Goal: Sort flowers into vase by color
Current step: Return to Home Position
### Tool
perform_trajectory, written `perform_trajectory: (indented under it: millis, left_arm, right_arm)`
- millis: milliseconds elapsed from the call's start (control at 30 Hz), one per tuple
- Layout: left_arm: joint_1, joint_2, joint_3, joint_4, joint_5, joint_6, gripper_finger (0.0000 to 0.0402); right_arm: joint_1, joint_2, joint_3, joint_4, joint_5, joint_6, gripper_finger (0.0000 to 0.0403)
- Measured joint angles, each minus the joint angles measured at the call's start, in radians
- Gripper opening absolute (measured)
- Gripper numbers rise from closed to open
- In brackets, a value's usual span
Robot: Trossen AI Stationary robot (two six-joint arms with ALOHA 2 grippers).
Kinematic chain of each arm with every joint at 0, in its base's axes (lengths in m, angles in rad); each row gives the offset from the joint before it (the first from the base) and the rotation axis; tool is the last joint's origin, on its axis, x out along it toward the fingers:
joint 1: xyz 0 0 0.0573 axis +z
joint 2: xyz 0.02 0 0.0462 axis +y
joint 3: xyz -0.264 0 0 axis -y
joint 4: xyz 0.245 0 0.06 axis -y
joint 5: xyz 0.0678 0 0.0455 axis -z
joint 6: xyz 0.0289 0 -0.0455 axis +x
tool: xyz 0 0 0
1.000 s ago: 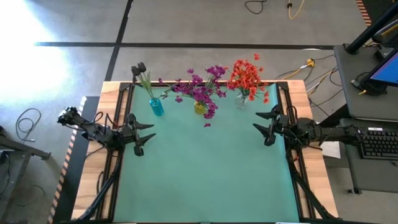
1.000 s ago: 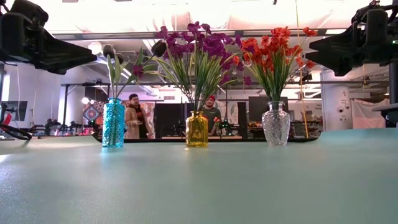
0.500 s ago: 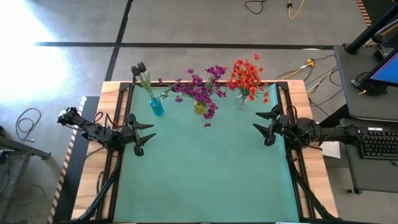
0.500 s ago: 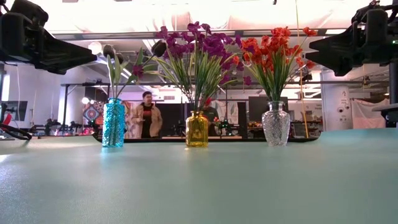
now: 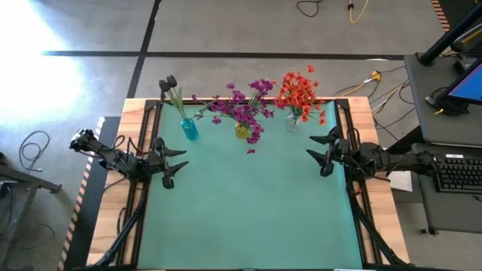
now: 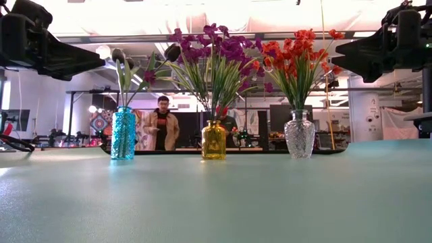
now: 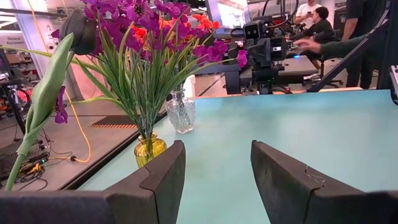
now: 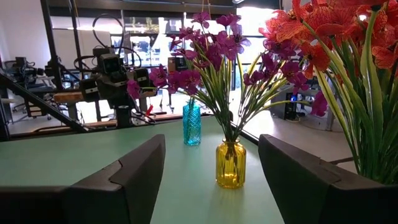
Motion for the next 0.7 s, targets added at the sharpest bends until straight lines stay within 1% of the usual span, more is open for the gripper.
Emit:
perform_trajectory:
  millis: [267,567,700]
  left_arm:
    - [0.0,0.0,0.0,0.0,0.0,0.0,0.0168]
    - [0.0,0.0,0.0,0.0,0.0,0.0,0.0168]
    - [0.0,0.0,0.0,0.0,0.0,0.0,0.0168]
  right_arm:
    - [0.0,0.0,0.0,0.0,0.0,0.0,0.0259]
    - [0.0,0.0,0.0,0.0,0.0,0.0,0.0249]
    - [0.0,0.0,0.0,0.0,0.0,0.0,0.0251]
